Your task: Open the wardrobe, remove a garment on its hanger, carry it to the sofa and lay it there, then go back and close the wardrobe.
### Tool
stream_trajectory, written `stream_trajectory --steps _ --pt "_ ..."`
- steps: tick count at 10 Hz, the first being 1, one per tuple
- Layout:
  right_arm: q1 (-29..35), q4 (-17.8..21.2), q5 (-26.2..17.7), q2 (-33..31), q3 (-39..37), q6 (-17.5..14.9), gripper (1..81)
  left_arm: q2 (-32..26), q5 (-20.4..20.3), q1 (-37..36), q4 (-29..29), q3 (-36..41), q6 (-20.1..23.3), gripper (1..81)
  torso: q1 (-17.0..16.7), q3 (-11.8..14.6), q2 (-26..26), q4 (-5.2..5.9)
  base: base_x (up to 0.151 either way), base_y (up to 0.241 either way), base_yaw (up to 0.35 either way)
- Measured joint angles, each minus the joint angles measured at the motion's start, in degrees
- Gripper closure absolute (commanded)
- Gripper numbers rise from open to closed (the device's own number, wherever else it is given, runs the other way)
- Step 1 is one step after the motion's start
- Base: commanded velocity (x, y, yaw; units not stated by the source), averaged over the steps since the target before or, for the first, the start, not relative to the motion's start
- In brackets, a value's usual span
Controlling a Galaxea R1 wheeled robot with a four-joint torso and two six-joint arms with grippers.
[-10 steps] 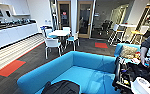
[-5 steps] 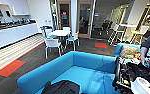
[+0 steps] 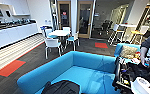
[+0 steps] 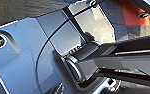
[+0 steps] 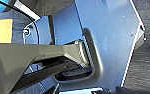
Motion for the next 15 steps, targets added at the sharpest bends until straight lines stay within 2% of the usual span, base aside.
stream_trajectory --steps 3,15 --pt "0.0 0.0 0.0 0.0 0.0 0.0 1.0 0.0 2.3 0.0 0.0 0.0 0.0 1.0 0.0 0.0 0.0 0.00 0.000 0.000 0.150" --pt "-0.2 0.0 -0.2 0.1 -0.2 0.0 1.0 0.4 3.8 -0.4 0.0 0.0 0.0 1.0 0.0 0.0 0.0 0.00 0.000 0.000 0.197"
